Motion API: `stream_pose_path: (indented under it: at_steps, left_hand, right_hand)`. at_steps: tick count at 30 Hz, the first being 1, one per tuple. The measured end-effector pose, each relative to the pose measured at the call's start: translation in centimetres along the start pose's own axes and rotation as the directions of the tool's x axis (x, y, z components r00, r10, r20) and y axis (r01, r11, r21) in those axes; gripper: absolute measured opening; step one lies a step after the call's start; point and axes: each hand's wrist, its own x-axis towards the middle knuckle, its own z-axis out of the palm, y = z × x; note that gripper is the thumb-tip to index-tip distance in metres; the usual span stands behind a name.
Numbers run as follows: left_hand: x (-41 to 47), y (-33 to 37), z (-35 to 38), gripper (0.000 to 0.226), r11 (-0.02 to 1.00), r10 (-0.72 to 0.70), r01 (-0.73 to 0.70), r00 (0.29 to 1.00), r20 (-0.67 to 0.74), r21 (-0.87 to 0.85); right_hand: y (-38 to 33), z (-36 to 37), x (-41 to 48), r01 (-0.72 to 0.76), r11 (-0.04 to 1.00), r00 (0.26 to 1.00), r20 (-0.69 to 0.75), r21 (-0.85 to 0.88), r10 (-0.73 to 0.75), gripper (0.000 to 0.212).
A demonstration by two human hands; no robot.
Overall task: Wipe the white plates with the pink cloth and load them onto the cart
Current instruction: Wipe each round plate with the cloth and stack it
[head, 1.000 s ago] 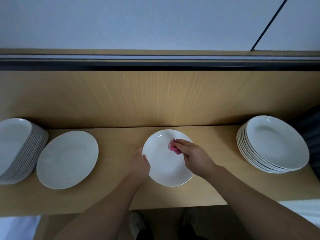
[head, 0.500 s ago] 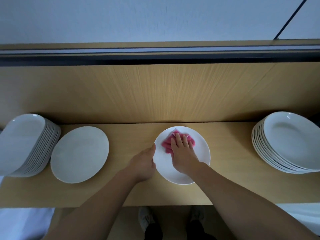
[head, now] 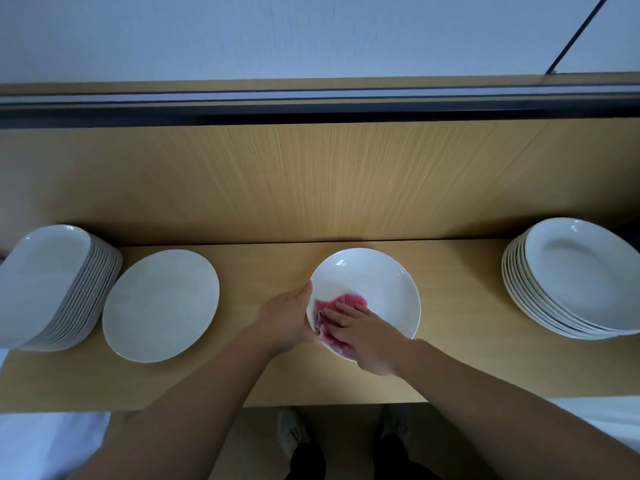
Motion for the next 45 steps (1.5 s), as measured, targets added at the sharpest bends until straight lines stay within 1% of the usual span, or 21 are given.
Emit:
stream_pose_path:
  at_steps: [2, 4, 8, 10, 12, 14, 15, 16, 17, 18, 20, 21, 23, 25, 28, 30, 32, 34, 37, 40, 45]
  left_hand:
    - [-0.1, 0.3, -0.1, 0.117, 1.000, -0.008, 0.007, 1.000, 0.025, 0.026]
    - [-0.3, 0.6, -0.3, 0.117, 0.999, -0.005, 0.003, 0.999, 0.032, 0.051]
    - [-0.2, 0.4, -0.2, 0.117, 0.996, -0.027, 0.024, 0.999, 0.040, 0.085]
    - [-0.3, 0.6, -0.3, 0.116, 0.994, -0.034, 0.030, 0.999, 0.036, 0.108]
    - [-0.3, 1.0, -0.5, 0.115, 0.987, -0.027, 0.023, 0.999, 0.020, 0.156]
    - [-0.4, 1.3, -0.6, 0.114, 0.980, -0.009, 0.013, 1.000, -0.021, 0.200]
    - [-0.5, 1.4, -0.7, 0.113, 0.977, 0.006, 0.003, 0.999, -0.041, 0.215]
    - [-0.6, 1.5, -0.8, 0.111, 0.972, 0.030, -0.017, 0.998, -0.055, 0.233]
    - [-0.6, 1.5, -0.8, 0.108, 0.965, 0.066, -0.047, 0.996, -0.065, 0.256]
    - [-0.6, 1.6, -0.9, 0.103, 0.957, 0.103, -0.081, 0.993, -0.066, 0.279]
    - [-0.6, 1.8, -0.8, 0.089, 0.944, 0.156, -0.134, 0.987, -0.050, 0.301]
    - [-0.5, 1.8, -0.7, 0.083, 0.943, 0.170, -0.152, 0.985, -0.035, 0.296]
    - [-0.4, 1.9, -0.4, 0.078, 0.944, 0.188, -0.182, 0.982, 0.004, 0.275]
    - [-0.2, 1.9, -0.1, 0.076, 0.942, 0.203, -0.203, 0.979, 0.027, 0.268]
    - [0.1, 1.9, 0.3, 0.071, 0.944, 0.207, -0.214, 0.977, 0.053, 0.252]
    - [0.1, 1.8, 0.1, 0.068, 0.940, 0.212, -0.223, 0.975, 0.072, 0.258]
    - [0.2, 1.6, 0.1, 0.067, 0.915, 0.255, -0.268, 0.963, 0.082, 0.303]
    - [0.2, 1.6, 0.1, 0.070, 0.892, 0.279, -0.295, 0.955, 0.096, 0.341]
    - [0.4, 1.6, 0.4, 0.073, 0.856, 0.294, -0.313, 0.949, 0.111, 0.412]
    - [0.5, 1.5, 0.6, 0.078, 0.829, 0.292, -0.316, 0.948, 0.126, 0.462]
    - [0.5, 1.5, 0.8, 0.078, 0.795, 0.291, -0.320, 0.947, 0.139, 0.515]
  right_hand:
    - [0.4, -0.9, -1.5, 0.015, 0.998, 0.997, 0.071, 0.060, -0.019, 0.059]
    - [1.1, -1.6, -3.2, 0.009, 0.995, 0.989, 0.143, 0.101, -0.023, 0.059]
    - [2.2, -3.4, -6.0, 0.056, 0.986, 0.985, 0.151, 0.159, -0.080, 0.041]
    - [3.0, -3.7, -6.6, 0.061, 0.988, 0.981, 0.175, 0.144, -0.086, 0.044]
    - [3.3, -3.5, -6.4, 0.041, 0.982, 0.972, 0.219, 0.184, -0.081, 0.046]
    - [3.5, -4.0, -5.9, -0.053, 0.972, 0.953, 0.303, 0.227, -0.019, 0.036]
    - [3.6, -4.8, -5.7, -0.110, 0.958, 0.949, 0.314, 0.264, 0.022, 0.029]
    - [3.8, -5.7, -5.6, -0.123, 0.945, 0.956, 0.290, 0.303, 0.031, 0.024]
    - [4.3, -6.3, -5.5, -0.091, 0.938, 0.969, 0.247, 0.336, 0.006, 0.024]
    - [4.7, -7.0, -5.2, -0.059, 0.943, 0.980, 0.198, 0.327, -0.008, 0.027]
    - [5.5, -8.4, -3.9, -0.091, 0.955, 0.989, 0.141, 0.281, 0.052, 0.034]
    - [6.0, -8.5, -3.1, -0.083, 0.969, 0.996, 0.054, 0.232, 0.073, 0.043]
    - [6.9, -7.9, -1.2, 0.010, 0.995, 0.997, -0.079, 0.100, -0.002, 0.054]
    - [7.3, -7.6, 0.2, 0.048, 0.999, 0.991, -0.124, -0.012, -0.049, 0.055]
    - [7.5, -5.8, 1.3, 0.012, 0.992, 0.994, -0.102, -0.129, -0.025, 0.047]
    - [7.2, -4.1, 1.6, -0.054, 0.982, 0.998, -0.024, -0.180, 0.051, 0.052]
    - [6.8, -3.1, 1.7, -0.104, 0.967, 0.992, 0.050, -0.230, 0.119, 0.059]
    - [6.5, -3.4, 1.6, -0.121, 0.962, 0.985, 0.091, -0.245, 0.147, 0.064]
    - [6.8, -3.9, 1.2, -0.135, 0.957, 0.980, 0.110, -0.257, 0.168, 0.063]
    - [7.4, -3.9, -0.5, -0.202, 0.946, 0.966, 0.110, -0.252, 0.235, 0.061]
    - [6.2, -3.6, -3.7, -0.312, 0.921, 0.930, 0.126, -0.231, 0.347, 0.058]
